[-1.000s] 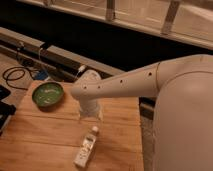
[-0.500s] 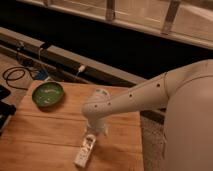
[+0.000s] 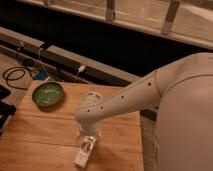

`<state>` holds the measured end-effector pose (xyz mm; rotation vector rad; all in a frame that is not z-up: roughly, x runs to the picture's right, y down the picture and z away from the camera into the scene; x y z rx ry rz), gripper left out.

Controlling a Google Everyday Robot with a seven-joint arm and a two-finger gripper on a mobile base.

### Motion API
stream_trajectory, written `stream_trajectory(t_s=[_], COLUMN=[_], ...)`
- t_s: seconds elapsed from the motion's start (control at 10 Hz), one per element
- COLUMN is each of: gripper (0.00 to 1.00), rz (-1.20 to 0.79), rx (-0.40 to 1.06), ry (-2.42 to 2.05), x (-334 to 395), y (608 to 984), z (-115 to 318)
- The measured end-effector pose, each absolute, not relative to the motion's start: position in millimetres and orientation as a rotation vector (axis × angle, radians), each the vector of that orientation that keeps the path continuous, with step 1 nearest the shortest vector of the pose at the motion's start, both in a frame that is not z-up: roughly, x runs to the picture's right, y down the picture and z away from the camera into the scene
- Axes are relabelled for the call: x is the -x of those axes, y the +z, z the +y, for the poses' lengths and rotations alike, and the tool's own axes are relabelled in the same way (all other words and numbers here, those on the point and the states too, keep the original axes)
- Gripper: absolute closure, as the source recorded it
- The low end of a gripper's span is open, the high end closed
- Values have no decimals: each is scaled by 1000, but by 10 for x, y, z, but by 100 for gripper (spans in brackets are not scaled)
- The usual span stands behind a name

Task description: Place the bottle in the ceramic bowl

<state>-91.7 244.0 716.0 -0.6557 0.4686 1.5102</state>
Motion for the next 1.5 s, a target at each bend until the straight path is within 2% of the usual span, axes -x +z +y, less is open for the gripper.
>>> stream_trajectory(t_s=[0.6, 1.1, 1.5], gripper=[35, 36, 73], rz=[510, 558, 548], rx=[676, 765, 743], ry=[1517, 1505, 1486], x=[883, 869, 879], y=[7523, 7794, 7682], z=[2604, 2771, 2721])
